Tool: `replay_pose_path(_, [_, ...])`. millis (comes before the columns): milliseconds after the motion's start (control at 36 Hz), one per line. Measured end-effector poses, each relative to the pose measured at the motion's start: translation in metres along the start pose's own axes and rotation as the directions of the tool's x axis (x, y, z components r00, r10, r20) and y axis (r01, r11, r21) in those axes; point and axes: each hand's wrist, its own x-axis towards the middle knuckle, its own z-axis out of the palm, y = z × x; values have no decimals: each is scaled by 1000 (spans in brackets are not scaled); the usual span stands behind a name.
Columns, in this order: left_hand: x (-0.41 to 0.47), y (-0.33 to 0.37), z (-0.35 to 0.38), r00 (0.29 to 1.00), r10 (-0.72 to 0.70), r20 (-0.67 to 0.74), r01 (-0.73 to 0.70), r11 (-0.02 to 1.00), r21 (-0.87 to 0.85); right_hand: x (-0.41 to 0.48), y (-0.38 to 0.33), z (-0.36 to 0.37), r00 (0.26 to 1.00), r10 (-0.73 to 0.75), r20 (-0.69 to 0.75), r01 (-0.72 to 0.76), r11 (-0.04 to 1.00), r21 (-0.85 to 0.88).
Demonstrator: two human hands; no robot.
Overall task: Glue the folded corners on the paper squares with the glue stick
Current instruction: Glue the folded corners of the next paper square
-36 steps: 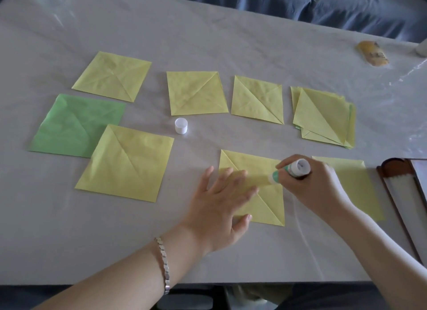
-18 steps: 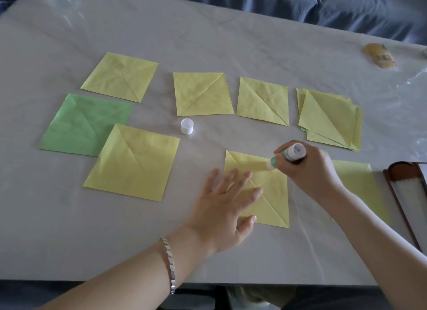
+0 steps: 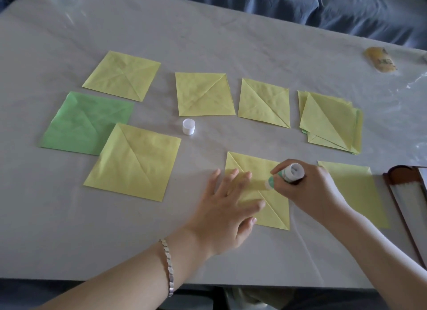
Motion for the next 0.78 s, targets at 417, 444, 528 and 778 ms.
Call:
replay_pose_path(417, [-2,1,0,1000,-15,1,15,1000,2,-1,-8,6,1000,0,-16,0,1000,27])
replay_pose_path(444, [-2,1,0,1000,-13,1,13,1000,4,-6,-7,6,1000,9,-1,-9,999,35])
replay_pose_path(528, [-2,0,0,1000,-5,10,5,1000,24,-13,-6,7,999,7,38,-7,1000,23])
replay_pose_path(778, [-1,3,-4,999,-40,36,39,999,25,17,-14,12,997,-62,-40,61,998,-25])
